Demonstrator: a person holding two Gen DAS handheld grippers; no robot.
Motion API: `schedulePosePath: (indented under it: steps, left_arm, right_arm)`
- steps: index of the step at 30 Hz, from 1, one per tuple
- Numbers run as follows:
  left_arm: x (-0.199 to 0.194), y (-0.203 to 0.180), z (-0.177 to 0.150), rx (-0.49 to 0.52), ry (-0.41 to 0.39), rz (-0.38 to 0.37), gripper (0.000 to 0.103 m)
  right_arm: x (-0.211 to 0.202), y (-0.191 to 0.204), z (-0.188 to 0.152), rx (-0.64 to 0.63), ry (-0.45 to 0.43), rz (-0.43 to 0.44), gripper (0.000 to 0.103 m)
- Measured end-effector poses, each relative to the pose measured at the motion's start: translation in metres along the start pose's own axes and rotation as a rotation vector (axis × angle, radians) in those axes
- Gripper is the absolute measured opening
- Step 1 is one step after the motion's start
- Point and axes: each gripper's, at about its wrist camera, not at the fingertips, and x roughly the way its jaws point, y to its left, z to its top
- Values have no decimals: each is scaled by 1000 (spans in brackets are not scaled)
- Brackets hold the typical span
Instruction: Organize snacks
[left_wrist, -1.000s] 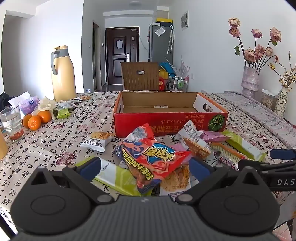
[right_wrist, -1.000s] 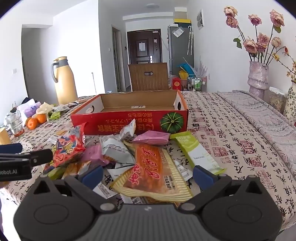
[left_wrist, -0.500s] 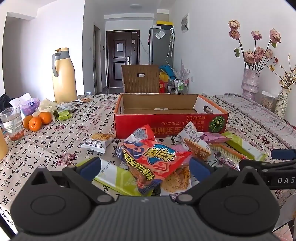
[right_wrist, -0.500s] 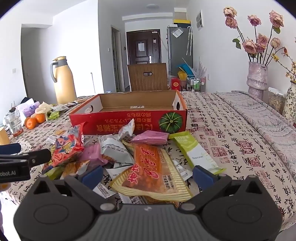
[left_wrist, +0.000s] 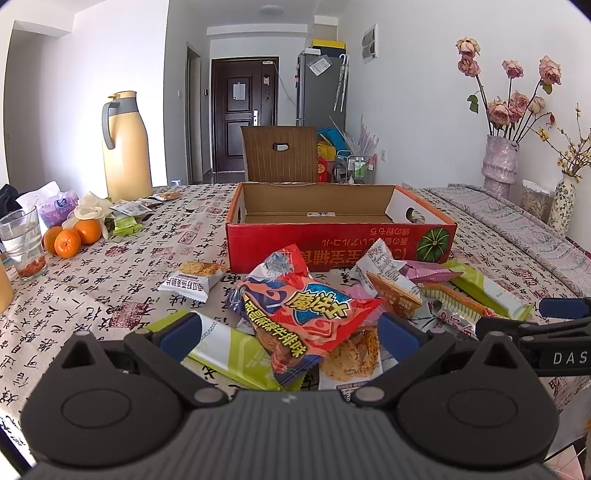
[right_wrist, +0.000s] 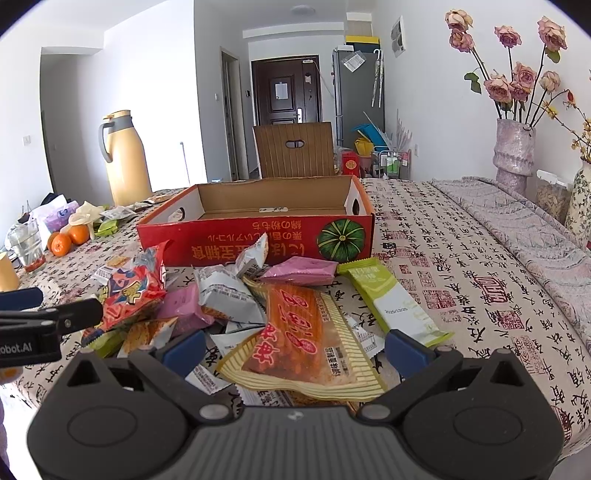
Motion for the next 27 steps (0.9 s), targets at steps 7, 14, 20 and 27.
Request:
schedulePosePath:
  steps: [7,14,20,27]
  left_arm:
    - [0,-1,0,-1,-2,-1,103]
    - [0,-2,0,-2,-2,-4,103]
    - [-1,-2,0,-4,-2,-4,103]
    - [-1,-2,0,-6,-2,-4,103]
  right_arm:
    - [0,0,0,1,0,1,103]
    - [0,0,0,1,0,0,103]
    - [0,-1,0,1,0,1,103]
    - [0,0,0,2,1,1,103]
